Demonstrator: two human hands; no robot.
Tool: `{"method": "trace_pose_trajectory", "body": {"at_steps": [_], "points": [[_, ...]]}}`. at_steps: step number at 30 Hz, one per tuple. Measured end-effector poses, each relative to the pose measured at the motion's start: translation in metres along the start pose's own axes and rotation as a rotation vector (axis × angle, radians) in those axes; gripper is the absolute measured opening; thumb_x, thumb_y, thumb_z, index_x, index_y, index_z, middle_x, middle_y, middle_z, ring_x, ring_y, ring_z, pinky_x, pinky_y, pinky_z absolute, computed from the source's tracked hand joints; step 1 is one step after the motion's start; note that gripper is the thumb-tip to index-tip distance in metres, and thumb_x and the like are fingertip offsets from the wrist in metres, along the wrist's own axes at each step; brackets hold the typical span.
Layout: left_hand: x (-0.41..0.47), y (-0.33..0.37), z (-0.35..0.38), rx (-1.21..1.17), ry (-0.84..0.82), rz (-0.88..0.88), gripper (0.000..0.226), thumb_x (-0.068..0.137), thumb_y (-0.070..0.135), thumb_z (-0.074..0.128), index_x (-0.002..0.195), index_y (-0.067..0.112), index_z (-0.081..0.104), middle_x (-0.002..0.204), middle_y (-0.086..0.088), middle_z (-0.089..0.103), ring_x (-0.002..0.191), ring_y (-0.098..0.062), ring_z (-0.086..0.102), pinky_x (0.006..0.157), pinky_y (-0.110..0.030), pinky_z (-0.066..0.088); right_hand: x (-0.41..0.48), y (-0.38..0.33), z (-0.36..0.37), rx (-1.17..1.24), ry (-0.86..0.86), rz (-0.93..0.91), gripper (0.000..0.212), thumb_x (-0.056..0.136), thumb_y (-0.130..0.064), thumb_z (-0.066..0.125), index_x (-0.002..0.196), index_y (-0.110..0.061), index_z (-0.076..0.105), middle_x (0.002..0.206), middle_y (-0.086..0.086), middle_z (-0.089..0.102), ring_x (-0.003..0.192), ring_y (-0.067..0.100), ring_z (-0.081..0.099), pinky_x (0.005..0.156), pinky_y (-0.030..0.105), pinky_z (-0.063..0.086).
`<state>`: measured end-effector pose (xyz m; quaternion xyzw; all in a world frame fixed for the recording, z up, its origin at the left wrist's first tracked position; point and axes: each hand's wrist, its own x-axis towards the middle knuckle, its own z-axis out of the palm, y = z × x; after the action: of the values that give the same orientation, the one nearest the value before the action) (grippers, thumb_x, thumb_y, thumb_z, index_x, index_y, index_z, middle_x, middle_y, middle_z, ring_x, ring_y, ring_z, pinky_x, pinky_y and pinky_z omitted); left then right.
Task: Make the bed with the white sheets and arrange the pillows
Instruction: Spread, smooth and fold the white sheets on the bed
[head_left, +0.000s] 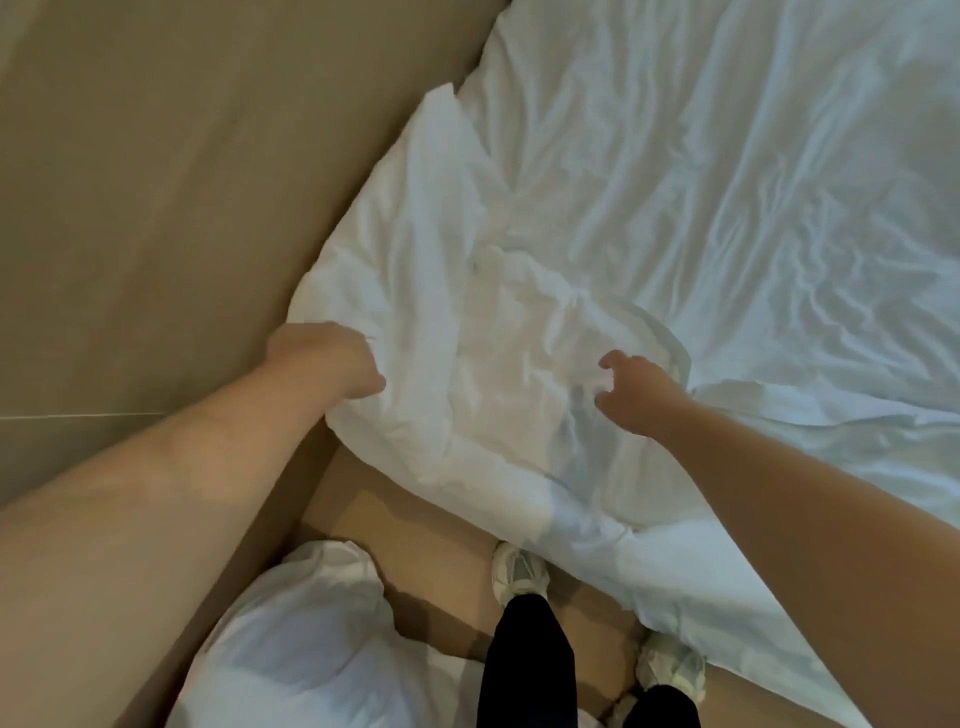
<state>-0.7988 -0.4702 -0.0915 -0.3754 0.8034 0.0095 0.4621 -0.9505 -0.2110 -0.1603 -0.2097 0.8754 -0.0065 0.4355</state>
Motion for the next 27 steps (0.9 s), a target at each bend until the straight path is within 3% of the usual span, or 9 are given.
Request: {"method": "trace_pose_trajectory", "body": {"at_steps": [4, 7, 9, 13, 16, 20, 22, 24, 27], "points": [[0.048, 0.048, -0.04, -0.147, 0.499, 0.151, 0.029, 0.09, 0.031, 0.054, 0.11, 0.01, 0.054, 0.104, -0.011, 0.055, 0.094, -0.03, 0.053, 0.07, -0.036, 0.042, 0.021, 0.049, 0.005, -0.079, 0.061, 0.198, 0.069, 0.09, -0.039, 0.058, 0.149, -0.025, 0.025, 0.149, 0.008, 0.036, 0.138, 0.033, 0.031, 0.109, 0.055, 0.027], [0.097, 0.065, -0.027, -0.264, 0.326, -0.053, 0.083, 0.085, 0.037, 0.067, 0.148, 0.018, 0.017, 0.144, -0.019, 0.033, 0.127, -0.039, 0.038, 0.097, -0.049, 0.038, 0.029, 0.097, 0.017, -0.226, 0.003, 0.281, 0.099, 0.084, -0.051, 0.063, 0.154, -0.026, -0.002, 0.162, 0.008, 0.007, 0.148, 0.033, 0.015, 0.113, 0.058, 0.015], [0.118, 0.075, -0.017, -0.258, 0.274, -0.128, 0.078, 0.089, 0.032, 0.064, 0.149, 0.015, 0.017, 0.138, -0.022, 0.043, 0.124, -0.041, 0.045, 0.095, -0.047, 0.04, 0.033, 0.126, 0.026, -0.28, 0.047, 0.381, 0.101, 0.086, -0.047, 0.063, 0.155, -0.024, -0.007, 0.159, 0.017, 0.011, 0.138, 0.036, 0.034, 0.108, 0.05, 0.031], [0.121, 0.094, -0.024, -0.098, 0.339, -0.057, 0.03, 0.097, 0.017, 0.046, 0.122, 0.004, 0.056, 0.122, -0.021, 0.056, 0.113, -0.04, 0.054, 0.087, -0.042, 0.042, 0.033, 0.154, 0.02, -0.066, 0.032, 0.499, 0.037, 0.092, -0.028, 0.058, 0.125, -0.011, 0.058, 0.116, 0.014, 0.061, 0.108, 0.035, 0.06, 0.091, 0.04, 0.048], [0.117, 0.093, -0.067, -0.304, 0.415, -0.13, 0.034, 0.098, 0.022, 0.043, 0.115, -0.003, 0.058, 0.121, -0.025, 0.057, 0.11, -0.041, 0.056, 0.084, -0.042, 0.045, 0.029, 0.144, -0.022, -0.114, 0.207, 0.441, 0.023, 0.094, -0.019, 0.05, 0.11, -0.011, 0.065, 0.108, 0.013, 0.065, 0.102, 0.034, 0.063, 0.078, 0.034, 0.042], [0.156, 0.073, -0.138, -0.923, 0.363, -0.301, 0.032, 0.093, 0.02, 0.047, 0.105, -0.004, 0.066, 0.061, -0.015, 0.065, 0.059, -0.026, 0.061, 0.055, -0.028, 0.049, 0.037, 0.128, -0.132, 0.03, 0.595, 0.442, 0.026, 0.089, -0.003, 0.047, 0.109, -0.01, 0.062, 0.111, 0.018, 0.062, 0.108, 0.037, 0.058, 0.077, 0.035, 0.041], [0.155, 0.082, -0.158, -1.03, 0.362, -0.193, 0.048, 0.092, 0.027, 0.046, 0.133, 0.003, 0.052, 0.102, -0.019, 0.07, 0.089, -0.029, 0.07, 0.076, -0.035, 0.057, 0.044, 0.132, -0.171, 0.173, 0.748, 0.482, 0.03, 0.092, -0.004, 0.047, 0.12, -0.011, 0.055, 0.124, 0.018, 0.055, 0.12, 0.038, 0.049, 0.085, 0.041, 0.042], [0.137, 0.107, -0.154, -0.783, 0.348, -0.005, 0.073, 0.092, 0.03, 0.053, 0.153, 0.011, 0.017, 0.153, -0.018, 0.031, 0.13, -0.037, 0.046, 0.103, -0.044, 0.044, 0.047, 0.135, -0.173, 0.233, 0.787, 0.455, 0.042, 0.097, -0.012, 0.045, 0.138, -0.017, 0.04, 0.148, 0.015, 0.036, 0.136, 0.037, 0.031, 0.093, 0.047, 0.039], [0.11, 0.149, -0.094, -0.171, 0.33, 0.202, 0.082, 0.098, 0.047, 0.043, 0.154, 0.024, -0.012, 0.16, -0.013, -0.019, 0.148, -0.035, -0.005, 0.117, -0.059, 0.006, 0.057, 0.127, -0.107, -0.017, 0.575, 0.293, 0.063, 0.099, -0.043, 0.04, 0.154, -0.037, 0.01, 0.164, 0.003, -0.009, 0.149, 0.036, -0.004, 0.109, 0.066, 0.017]]}}
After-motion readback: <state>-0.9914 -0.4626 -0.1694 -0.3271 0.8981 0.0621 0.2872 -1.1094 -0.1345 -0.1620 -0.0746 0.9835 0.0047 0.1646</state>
